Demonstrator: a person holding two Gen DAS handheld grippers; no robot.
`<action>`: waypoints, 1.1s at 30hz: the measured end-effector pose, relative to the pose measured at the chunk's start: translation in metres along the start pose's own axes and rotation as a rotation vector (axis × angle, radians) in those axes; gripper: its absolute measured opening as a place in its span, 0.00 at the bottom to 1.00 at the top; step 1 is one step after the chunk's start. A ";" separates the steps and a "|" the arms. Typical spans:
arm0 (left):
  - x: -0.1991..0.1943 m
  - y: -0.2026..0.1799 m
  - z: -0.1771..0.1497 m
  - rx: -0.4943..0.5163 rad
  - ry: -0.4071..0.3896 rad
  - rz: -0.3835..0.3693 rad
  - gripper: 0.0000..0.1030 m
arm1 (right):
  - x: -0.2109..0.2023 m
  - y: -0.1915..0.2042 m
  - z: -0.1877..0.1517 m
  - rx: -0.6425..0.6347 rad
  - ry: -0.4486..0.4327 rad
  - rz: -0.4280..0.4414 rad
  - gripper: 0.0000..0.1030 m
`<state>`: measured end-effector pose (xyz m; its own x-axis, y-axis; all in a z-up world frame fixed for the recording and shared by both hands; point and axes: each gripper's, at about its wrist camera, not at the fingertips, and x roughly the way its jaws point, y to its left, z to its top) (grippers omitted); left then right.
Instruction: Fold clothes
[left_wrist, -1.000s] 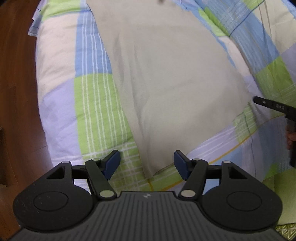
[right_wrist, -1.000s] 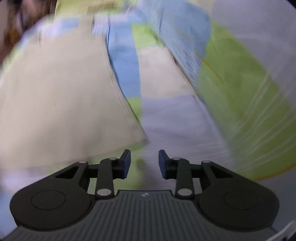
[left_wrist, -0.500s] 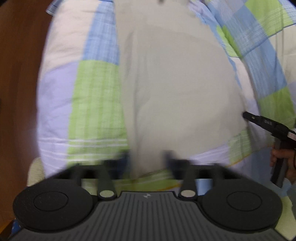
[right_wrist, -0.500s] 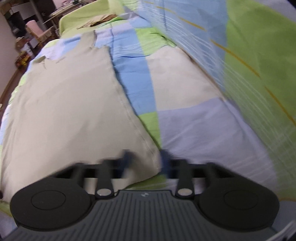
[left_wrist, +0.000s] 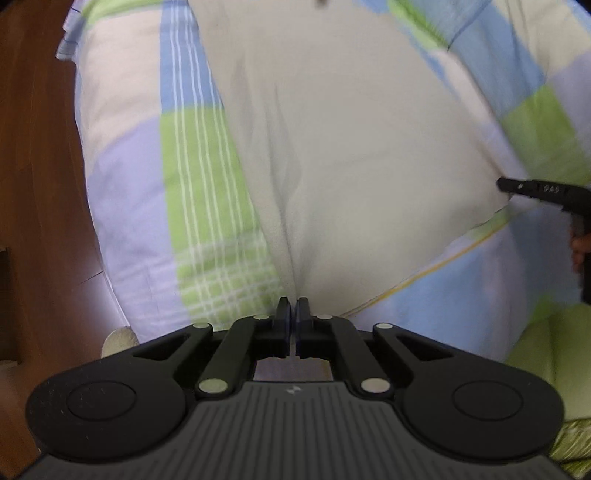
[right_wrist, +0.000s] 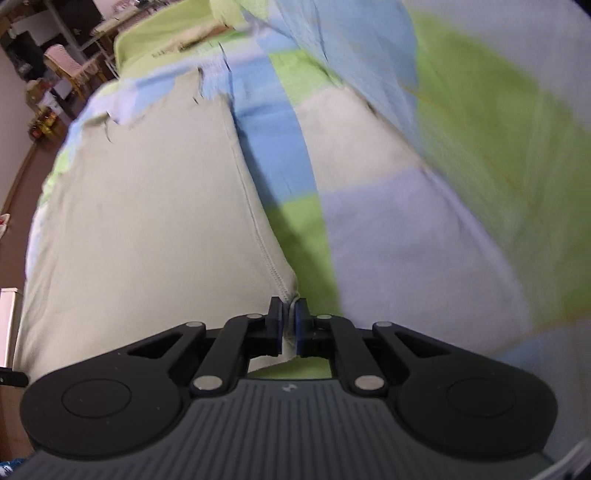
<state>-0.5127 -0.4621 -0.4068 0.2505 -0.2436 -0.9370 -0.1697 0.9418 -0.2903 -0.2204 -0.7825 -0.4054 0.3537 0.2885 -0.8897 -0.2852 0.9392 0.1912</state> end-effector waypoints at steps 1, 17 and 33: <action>0.000 -0.003 -0.001 0.010 -0.005 0.010 0.02 | 0.005 0.001 -0.006 -0.008 0.018 -0.013 0.04; -0.070 -0.073 0.030 -0.056 -0.062 0.160 0.62 | -0.081 0.049 -0.046 0.268 -0.057 0.112 0.68; -0.054 -0.105 0.052 -0.161 -0.029 0.353 0.63 | -0.117 0.096 -0.018 -0.004 -0.156 0.112 0.75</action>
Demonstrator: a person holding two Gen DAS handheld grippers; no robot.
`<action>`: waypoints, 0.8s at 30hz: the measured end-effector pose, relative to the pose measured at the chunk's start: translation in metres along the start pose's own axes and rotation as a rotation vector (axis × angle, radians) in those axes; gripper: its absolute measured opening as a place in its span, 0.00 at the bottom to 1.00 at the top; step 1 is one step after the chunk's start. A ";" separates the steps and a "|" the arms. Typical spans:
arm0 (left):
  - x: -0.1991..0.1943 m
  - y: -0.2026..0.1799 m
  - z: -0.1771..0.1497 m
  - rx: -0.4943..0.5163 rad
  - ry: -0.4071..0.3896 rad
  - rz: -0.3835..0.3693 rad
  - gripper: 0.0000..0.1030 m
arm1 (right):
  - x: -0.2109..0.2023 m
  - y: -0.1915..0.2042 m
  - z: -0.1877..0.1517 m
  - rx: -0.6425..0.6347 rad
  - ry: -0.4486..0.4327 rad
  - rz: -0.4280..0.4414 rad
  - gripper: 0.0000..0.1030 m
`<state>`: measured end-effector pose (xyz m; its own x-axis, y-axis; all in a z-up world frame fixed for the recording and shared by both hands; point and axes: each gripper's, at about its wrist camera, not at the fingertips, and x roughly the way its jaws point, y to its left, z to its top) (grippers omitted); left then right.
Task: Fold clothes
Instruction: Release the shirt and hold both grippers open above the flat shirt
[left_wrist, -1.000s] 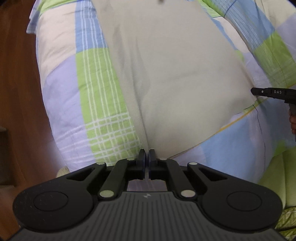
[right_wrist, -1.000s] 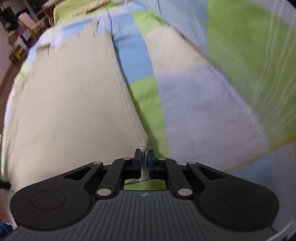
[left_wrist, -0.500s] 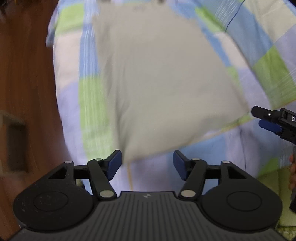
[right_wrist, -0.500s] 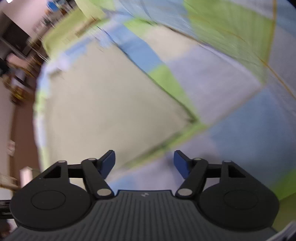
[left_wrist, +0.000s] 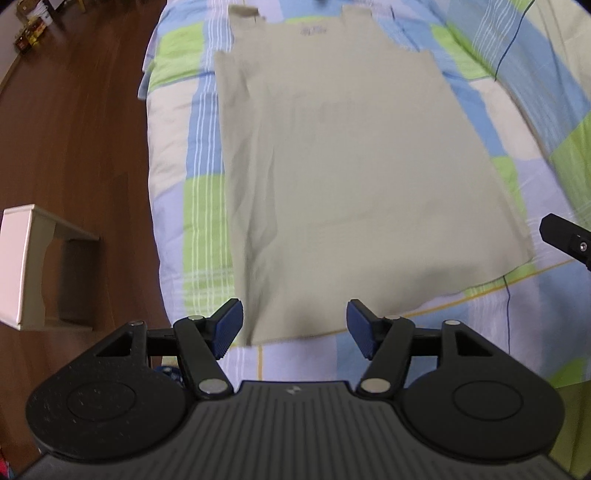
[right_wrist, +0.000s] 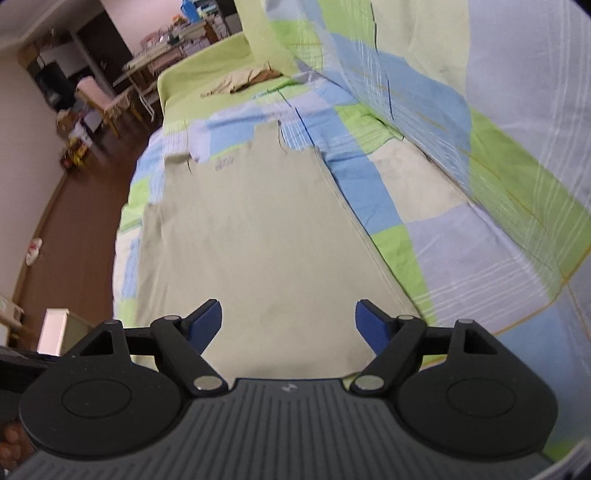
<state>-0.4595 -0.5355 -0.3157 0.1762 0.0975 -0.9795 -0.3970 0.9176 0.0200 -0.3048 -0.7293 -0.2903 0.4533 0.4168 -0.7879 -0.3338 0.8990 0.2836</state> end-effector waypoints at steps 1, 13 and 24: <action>0.001 -0.002 0.000 0.000 0.008 0.002 0.63 | -0.001 0.001 -0.001 -0.010 0.007 0.001 0.75; 0.014 -0.017 0.000 0.015 0.039 0.034 0.63 | 0.010 -0.005 -0.006 -0.081 0.037 0.000 0.78; 0.039 -0.029 0.008 0.058 0.072 0.056 0.68 | 0.026 -0.011 -0.004 -0.083 0.064 -0.004 0.79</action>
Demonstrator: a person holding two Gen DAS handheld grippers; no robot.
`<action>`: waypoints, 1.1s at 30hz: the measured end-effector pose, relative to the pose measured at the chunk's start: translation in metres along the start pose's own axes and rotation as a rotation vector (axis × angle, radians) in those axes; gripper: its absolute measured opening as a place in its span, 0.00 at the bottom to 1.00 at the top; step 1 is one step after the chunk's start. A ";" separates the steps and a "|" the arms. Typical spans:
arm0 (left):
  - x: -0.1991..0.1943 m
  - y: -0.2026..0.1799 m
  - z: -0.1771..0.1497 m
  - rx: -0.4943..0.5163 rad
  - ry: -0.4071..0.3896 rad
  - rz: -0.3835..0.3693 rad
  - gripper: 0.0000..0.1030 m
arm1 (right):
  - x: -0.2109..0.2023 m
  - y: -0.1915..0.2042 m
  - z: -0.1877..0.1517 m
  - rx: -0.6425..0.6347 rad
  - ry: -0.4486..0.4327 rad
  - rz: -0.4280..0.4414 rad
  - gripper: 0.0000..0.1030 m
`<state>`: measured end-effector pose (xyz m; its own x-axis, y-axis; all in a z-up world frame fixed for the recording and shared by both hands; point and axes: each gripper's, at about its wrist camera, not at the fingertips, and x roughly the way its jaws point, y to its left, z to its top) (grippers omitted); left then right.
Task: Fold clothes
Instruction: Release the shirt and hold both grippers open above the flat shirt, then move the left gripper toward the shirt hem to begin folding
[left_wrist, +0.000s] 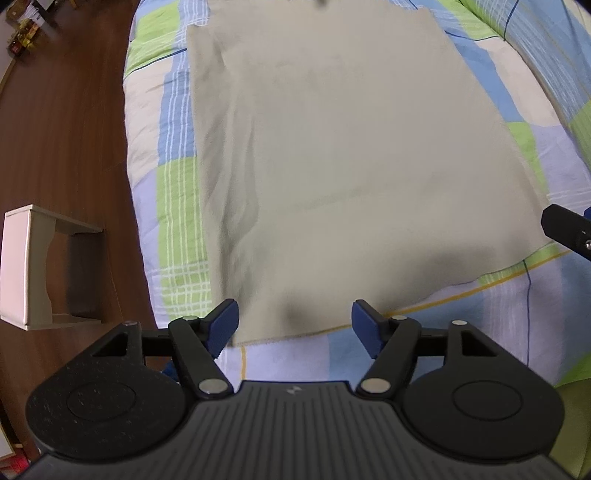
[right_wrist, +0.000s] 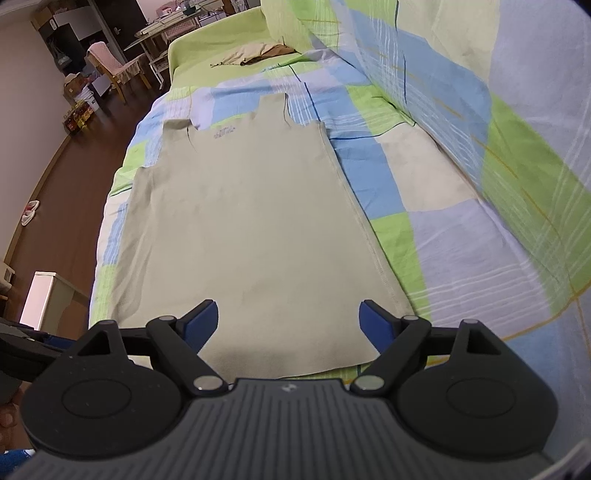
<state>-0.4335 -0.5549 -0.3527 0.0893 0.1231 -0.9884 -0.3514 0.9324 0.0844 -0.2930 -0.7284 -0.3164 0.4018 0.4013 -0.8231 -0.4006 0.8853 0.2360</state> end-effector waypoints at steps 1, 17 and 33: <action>0.003 0.001 0.003 0.003 0.004 0.004 0.68 | 0.002 0.000 0.000 0.002 0.003 -0.002 0.79; 0.036 0.035 0.068 0.033 0.035 -0.059 0.69 | 0.056 0.021 0.039 -0.007 0.070 -0.007 0.81; 0.061 0.182 0.371 0.282 -0.367 -0.160 0.72 | 0.197 0.076 0.145 0.007 0.127 0.027 0.83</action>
<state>-0.1462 -0.2519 -0.3507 0.4624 0.0351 -0.8860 -0.0450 0.9989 0.0161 -0.1252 -0.5479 -0.3855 0.2829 0.3921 -0.8753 -0.4041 0.8764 0.2620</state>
